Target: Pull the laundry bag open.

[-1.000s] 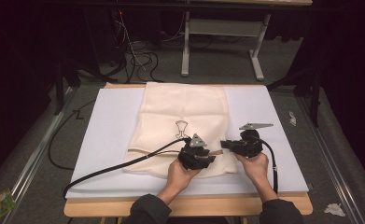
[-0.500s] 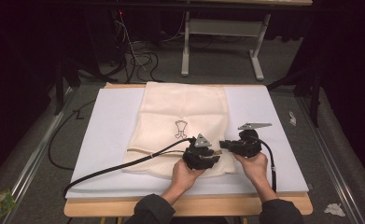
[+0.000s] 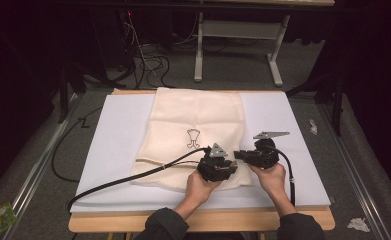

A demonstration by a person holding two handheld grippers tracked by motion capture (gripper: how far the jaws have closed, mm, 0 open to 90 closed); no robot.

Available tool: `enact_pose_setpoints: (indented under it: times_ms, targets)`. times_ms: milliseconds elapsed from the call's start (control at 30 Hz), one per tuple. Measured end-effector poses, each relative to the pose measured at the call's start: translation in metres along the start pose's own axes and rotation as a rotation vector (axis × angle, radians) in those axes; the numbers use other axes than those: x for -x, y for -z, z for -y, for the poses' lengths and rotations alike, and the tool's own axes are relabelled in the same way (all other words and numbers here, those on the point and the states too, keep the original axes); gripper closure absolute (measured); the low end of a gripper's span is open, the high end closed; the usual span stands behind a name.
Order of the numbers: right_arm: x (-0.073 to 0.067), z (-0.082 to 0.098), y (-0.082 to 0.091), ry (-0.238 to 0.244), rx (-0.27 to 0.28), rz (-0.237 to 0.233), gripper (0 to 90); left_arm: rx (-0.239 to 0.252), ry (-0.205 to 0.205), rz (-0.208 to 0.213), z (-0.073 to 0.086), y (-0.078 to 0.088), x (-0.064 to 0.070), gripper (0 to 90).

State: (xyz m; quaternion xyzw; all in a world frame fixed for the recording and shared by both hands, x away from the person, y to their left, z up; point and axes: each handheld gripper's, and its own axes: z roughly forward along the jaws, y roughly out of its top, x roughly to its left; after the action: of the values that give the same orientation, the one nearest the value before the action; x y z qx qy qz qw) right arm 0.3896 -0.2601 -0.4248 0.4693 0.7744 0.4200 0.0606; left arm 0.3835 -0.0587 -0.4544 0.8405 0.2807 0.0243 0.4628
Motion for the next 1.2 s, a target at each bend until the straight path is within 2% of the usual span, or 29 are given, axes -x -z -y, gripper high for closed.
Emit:
enact_pose_setpoints:
  times_ms: [233,667,1200]
  targets:
    - [0.001,0.001,0.000,0.002,0.002,-0.002,87.9,0.011,-0.005,0.032,0.001,0.001,0.001,72.1]
    - [0.001,0.001,0.000,0.007,-0.001,-0.004,87.9,0.018,0.011,0.025,-0.002,0.001,-0.001,86.0]
    - [0.001,0.002,0.001,0.013,-0.003,-0.007,88.0,0.004,-0.026,0.013,-0.005,0.010,0.000,87.1]
